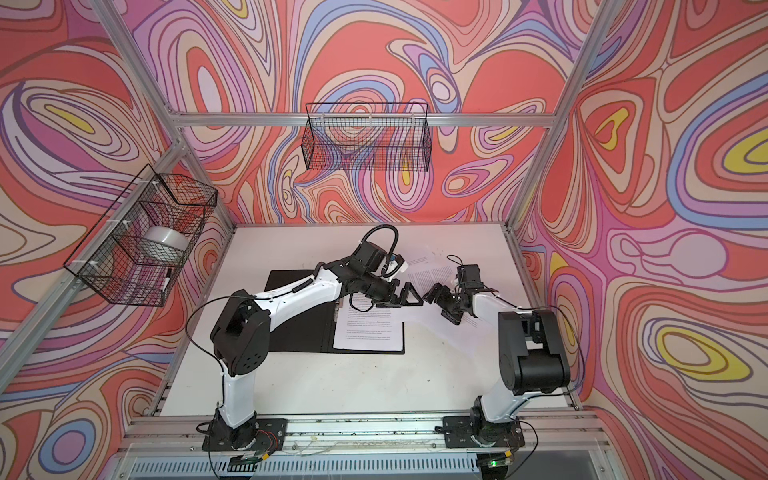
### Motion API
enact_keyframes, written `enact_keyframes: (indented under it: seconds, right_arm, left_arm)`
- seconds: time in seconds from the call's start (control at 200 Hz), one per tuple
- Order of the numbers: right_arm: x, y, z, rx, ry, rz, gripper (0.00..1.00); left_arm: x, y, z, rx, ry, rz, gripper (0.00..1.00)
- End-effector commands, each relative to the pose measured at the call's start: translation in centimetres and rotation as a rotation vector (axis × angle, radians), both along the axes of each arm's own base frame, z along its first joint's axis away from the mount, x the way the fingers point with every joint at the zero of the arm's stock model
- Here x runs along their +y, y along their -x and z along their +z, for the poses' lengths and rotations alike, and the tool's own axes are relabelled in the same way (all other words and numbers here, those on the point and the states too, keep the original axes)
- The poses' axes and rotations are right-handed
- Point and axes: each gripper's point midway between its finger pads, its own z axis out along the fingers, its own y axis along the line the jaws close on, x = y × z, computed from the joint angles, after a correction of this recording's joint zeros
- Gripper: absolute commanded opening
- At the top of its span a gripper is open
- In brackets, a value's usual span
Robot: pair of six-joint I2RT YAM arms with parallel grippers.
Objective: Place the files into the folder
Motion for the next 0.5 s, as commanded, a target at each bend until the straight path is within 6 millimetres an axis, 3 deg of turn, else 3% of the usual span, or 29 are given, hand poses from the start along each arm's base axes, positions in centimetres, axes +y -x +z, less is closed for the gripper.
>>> enact_keyframes:
  seconds: [0.0, 0.095, 0.15, 0.3, 0.496]
  right_arm:
    - [-2.5, -1.2, 3.1, -0.058, 0.04, -0.076, 0.95]
    - [-5.9, -2.4, 4.8, -0.093, 0.067, -0.178, 0.95]
    - [-7.7, -2.4, 4.8, -0.07, 0.099, -0.227, 0.95]
    - [-13.4, 0.3, 3.6, 0.019, 0.179, -0.388, 0.95]
    - [-18.7, 3.1, 1.6, 0.044, 0.162, -0.555, 0.96]
  left_arm:
    - [-0.4, 0.5, -0.9, 0.023, -0.014, -0.037, 1.0]
    - [-0.7, 0.7, -1.2, 0.024, -0.028, -0.044, 1.0]
    - [-0.7, 0.5, -1.4, 0.029, -0.034, -0.038, 1.0]
    - [-1.7, 1.1, -1.6, 0.033, -0.035, -0.063, 1.0]
    - [-5.5, 2.0, -2.9, 0.065, -0.026, -0.129, 1.0]
